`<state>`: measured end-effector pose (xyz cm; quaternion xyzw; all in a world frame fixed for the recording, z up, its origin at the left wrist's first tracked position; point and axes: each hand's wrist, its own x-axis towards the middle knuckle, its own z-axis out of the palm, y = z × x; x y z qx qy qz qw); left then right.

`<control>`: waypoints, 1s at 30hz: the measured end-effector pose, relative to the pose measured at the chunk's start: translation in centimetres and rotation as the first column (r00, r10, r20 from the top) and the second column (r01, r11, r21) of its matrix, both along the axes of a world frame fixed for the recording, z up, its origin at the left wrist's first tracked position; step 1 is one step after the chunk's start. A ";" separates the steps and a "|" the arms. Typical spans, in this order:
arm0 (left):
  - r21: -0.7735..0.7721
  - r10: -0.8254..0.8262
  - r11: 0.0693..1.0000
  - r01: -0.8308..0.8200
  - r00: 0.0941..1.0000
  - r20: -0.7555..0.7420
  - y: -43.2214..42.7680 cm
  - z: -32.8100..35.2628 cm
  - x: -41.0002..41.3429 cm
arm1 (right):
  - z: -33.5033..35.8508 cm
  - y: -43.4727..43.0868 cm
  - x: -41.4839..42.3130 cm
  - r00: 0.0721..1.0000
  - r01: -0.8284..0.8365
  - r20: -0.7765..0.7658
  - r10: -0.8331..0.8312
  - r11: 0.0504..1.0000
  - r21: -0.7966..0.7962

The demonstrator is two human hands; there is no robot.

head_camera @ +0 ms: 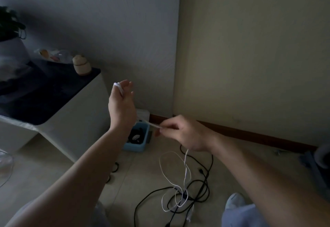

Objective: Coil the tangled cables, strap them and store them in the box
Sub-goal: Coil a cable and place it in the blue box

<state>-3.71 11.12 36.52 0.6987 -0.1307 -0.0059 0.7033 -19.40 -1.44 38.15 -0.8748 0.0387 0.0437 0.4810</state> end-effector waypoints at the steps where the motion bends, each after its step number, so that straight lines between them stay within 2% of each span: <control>1: 0.058 -0.029 0.998 0.026 0.999 0.038 -0.1 -0.3 0.0 | 0.2 -0.1 0.0 0.996 0.053 0.070 -0.052 0.999 -0.005; 4: 0.139 -0.164 0.978 0.157 0.985 0.044 -0.5 -0.6 -1.3 | 0.5 -1.0 -0.2 0.959 0.170 0.233 -0.159 0.985 -0.024; 8: 0.267 -0.328 0.915 0.303 0.943 0.053 -1.6 -1.3 -3.6 | 0.8 -1.4 -0.2 0.940 0.150 0.302 -0.155 0.988 0.040; 11: 0.142 -0.464 0.863 0.484 0.873 -0.152 -2.5 -2.0 -5.0 | 1.1 -2.0 -0.4 0.899 0.165 0.391 -0.196 0.980 0.111; 14: 0.077 -0.576 0.770 0.633 0.743 -0.341 -2.8 -1.9 -6.1 | 0.9 -3.3 -0.5 0.860 0.239 0.423 -0.286 0.958 0.160; 17: -0.044 -0.663 0.683 0.729 0.593 -0.458 -2.7 -1.2 -7.0 | 0.0 -4.6 -0.2 0.805 0.377 0.429 -0.410 0.912 0.164; 19: -0.144 -0.705 0.645 0.750 0.512 -0.491 -2.5 -0.4 -7.4 | -0.5 -5.5 -0.1 0.763 0.458 0.420 -0.491 0.870 0.185; 21: -0.221 -0.731 0.629 0.745 0.472 -0.493 -2.5 0.2 -7.5 | -1.0 -6.3 0.0 0.752 0.507 0.400 -0.525 0.847 0.159; 25: -0.390 -0.784 0.605 0.695 0.431 -0.447 -2.6 0.9 -6.8 | -2.3 -6.3 0.7 0.820 0.508 0.275 -0.501 0.860 0.050; 28: -0.514 -0.792 0.610 0.604 0.434 -0.430 -2.6 0.9 -6.1 | -2.7 -5.6 1.1 0.878 0.448 0.158 -0.452 0.892 0.059; 30: -0.577 -0.785 0.619 0.533 0.447 -0.429 -2.5 0.9 -5.6 | -2.8 -5.1 1.2 0.919 0.383 0.055 -0.392 0.915 0.124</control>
